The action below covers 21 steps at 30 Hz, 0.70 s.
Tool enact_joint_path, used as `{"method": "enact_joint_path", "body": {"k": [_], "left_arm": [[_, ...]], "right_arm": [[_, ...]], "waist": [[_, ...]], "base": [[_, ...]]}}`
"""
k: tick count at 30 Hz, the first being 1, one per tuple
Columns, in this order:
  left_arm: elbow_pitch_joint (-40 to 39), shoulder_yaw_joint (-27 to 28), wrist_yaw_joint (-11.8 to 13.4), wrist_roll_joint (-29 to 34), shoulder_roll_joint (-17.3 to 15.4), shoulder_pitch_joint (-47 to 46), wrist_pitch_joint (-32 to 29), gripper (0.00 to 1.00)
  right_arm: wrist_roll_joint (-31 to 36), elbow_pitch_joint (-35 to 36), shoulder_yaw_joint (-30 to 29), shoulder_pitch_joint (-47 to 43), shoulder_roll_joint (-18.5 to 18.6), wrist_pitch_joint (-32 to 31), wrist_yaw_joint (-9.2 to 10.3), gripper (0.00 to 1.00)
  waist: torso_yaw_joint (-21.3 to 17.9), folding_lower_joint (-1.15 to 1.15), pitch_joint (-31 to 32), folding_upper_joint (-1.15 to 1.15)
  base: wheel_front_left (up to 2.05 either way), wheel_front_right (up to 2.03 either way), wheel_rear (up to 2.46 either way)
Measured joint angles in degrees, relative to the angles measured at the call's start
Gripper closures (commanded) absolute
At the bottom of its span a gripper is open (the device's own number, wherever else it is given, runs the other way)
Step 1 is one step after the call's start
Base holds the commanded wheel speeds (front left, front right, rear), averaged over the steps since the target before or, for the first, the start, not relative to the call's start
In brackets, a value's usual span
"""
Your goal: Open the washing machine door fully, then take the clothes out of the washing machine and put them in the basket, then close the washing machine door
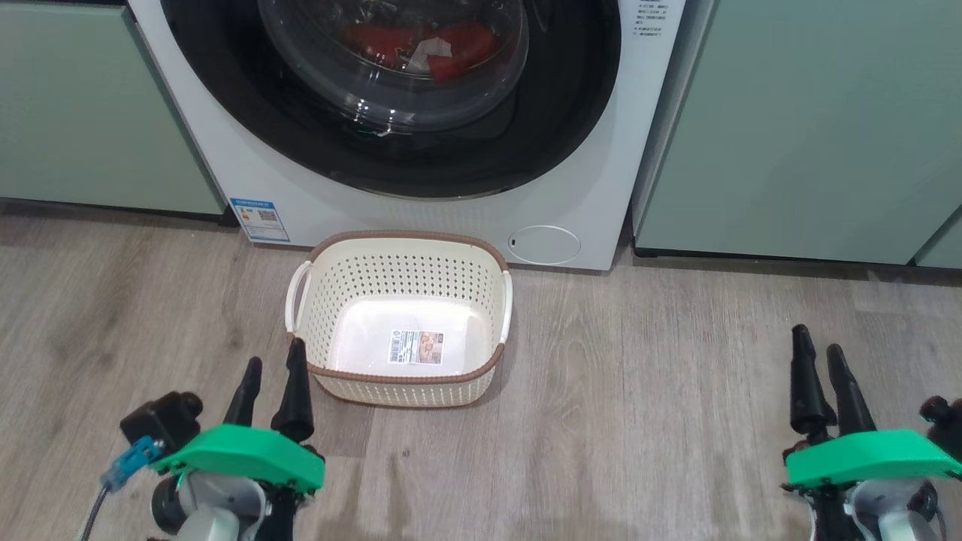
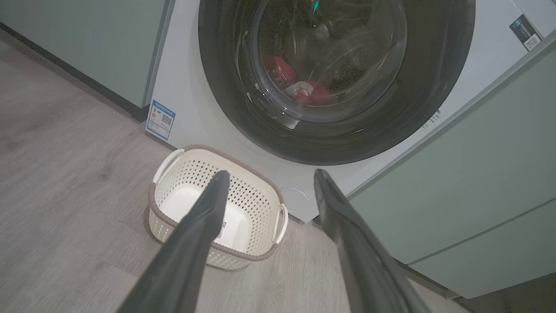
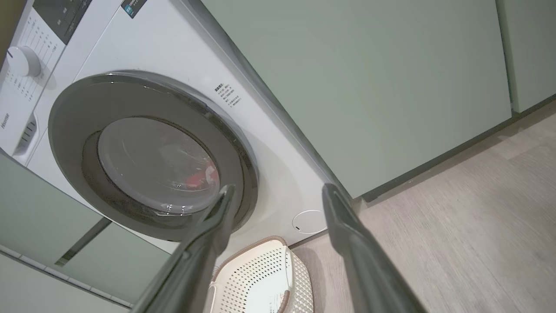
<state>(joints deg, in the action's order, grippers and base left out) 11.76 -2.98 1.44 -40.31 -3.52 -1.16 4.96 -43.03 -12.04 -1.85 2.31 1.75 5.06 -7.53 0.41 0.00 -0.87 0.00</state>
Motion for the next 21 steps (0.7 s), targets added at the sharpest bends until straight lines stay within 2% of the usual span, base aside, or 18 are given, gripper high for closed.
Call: {"method": "enact_joint_path", "body": {"k": [9, 21], "left_arm": [[-0.01, -2.00, 3.20, 6.00, -1.31, -0.51, 1.63, 0.00], [-0.01, -4.69, 6.14, 14.69, -2.80, -1.88, 3.68, 0.00]], "right_arm": [[8.22, 0.69, 1.11, 0.00, 0.01, 1.27, 0.00, 0.00], [18.63, 0.31, 1.23, 0.15, 0.03, 3.55, 0.00, 0.00]], "waist": [[0.06, 0.00, 0.20, 0.00], [0.33, 0.00, 0.23, 0.00]], "base": [[0.00, 0.00, 0.00], [0.00, 0.00, 0.00]]}}
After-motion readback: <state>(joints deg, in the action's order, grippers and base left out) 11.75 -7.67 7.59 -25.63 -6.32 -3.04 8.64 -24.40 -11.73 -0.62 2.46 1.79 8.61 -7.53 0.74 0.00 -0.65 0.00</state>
